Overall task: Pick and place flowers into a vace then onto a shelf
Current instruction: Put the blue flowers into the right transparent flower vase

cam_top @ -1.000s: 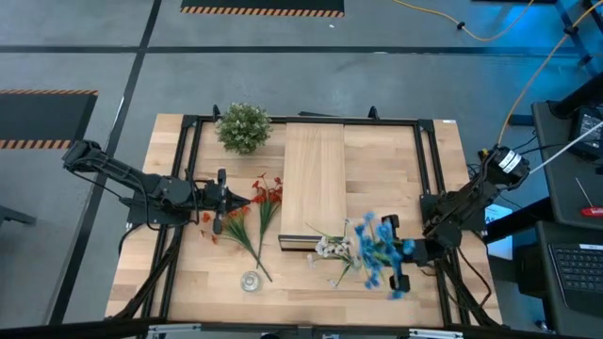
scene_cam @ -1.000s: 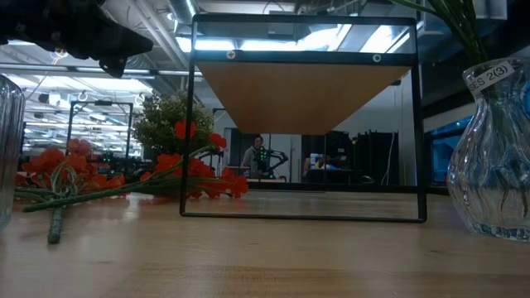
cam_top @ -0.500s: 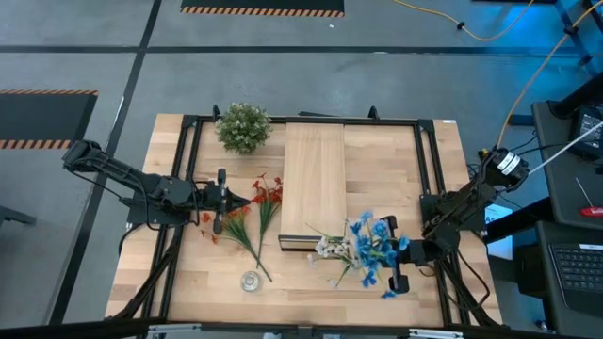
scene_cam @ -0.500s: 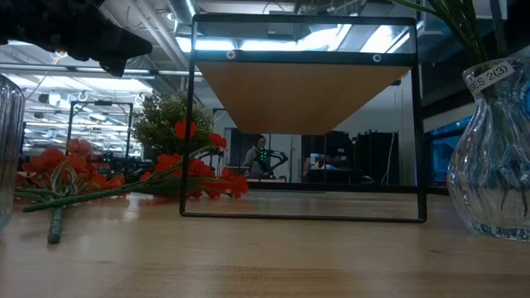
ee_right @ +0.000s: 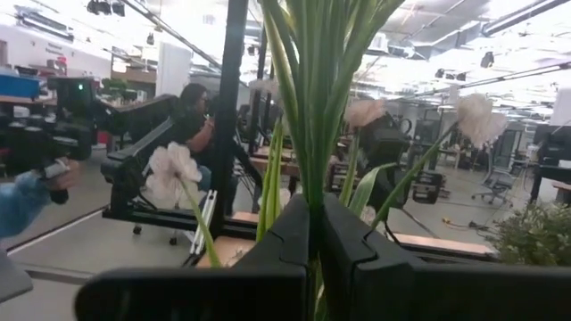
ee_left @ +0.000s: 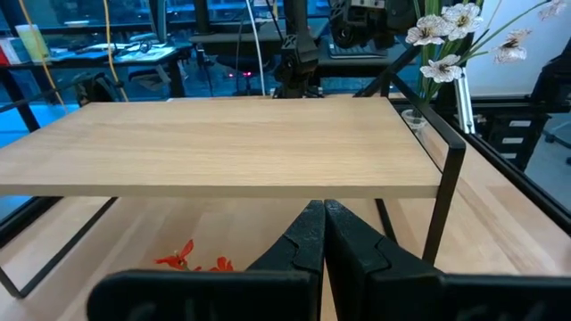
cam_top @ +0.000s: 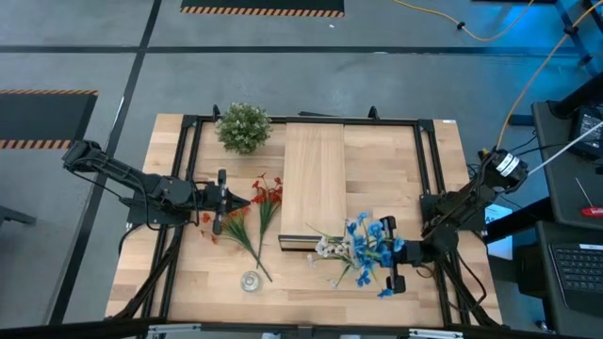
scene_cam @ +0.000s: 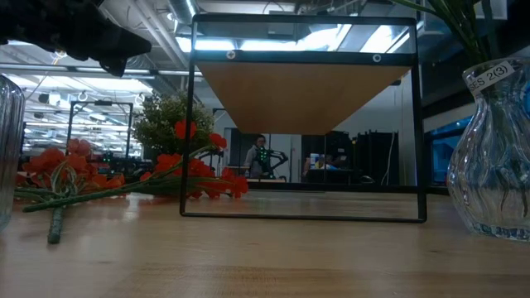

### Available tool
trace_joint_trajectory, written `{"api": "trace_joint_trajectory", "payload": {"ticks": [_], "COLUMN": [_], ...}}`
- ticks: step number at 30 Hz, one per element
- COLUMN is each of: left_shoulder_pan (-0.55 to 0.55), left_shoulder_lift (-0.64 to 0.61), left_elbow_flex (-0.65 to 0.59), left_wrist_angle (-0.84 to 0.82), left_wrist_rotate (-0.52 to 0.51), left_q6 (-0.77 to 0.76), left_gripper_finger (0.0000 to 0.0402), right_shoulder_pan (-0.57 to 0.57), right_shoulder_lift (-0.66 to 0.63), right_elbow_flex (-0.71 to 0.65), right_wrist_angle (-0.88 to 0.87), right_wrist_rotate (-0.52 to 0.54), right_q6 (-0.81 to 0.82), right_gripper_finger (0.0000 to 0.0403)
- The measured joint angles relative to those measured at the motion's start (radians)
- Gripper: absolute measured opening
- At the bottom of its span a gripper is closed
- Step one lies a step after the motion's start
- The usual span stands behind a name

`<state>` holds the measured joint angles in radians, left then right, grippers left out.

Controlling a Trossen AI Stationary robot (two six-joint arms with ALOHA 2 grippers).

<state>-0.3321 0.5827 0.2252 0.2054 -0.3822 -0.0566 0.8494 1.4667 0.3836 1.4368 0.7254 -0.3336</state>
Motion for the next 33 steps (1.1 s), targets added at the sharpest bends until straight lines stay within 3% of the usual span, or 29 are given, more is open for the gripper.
{"api": "trace_joint_trajectory", "payload": {"ticks": [12, 18, 33], "left_shoulder_pan": [0.0, 0.0, 0.0], "left_shoulder_lift": [0.0, 0.0, 0.0], "left_elbow_flex": [0.0, 0.0, 0.0], "left_wrist_angle": [0.0, 0.0, 0.0], "left_wrist_rotate": [0.003, 0.004, 0.003], "left_q6": [-0.011, -0.029, -0.035], "left_gripper_finger": [0.0004, 0.0004, 0.0004], "right_shoulder_pan": [0.03, 0.073, 0.047], "right_shoulder_lift": [0.074, 0.103, 0.192], "right_elbow_flex": [0.0, 0.0, 0.01], "right_wrist_angle": [0.078, 0.133, 0.133], "right_wrist_rotate": [0.088, 0.086, 0.086], "right_q6": [-0.018, -0.072, -0.041], "right_gripper_finger": [0.0006, 0.0006, 0.0004]}}
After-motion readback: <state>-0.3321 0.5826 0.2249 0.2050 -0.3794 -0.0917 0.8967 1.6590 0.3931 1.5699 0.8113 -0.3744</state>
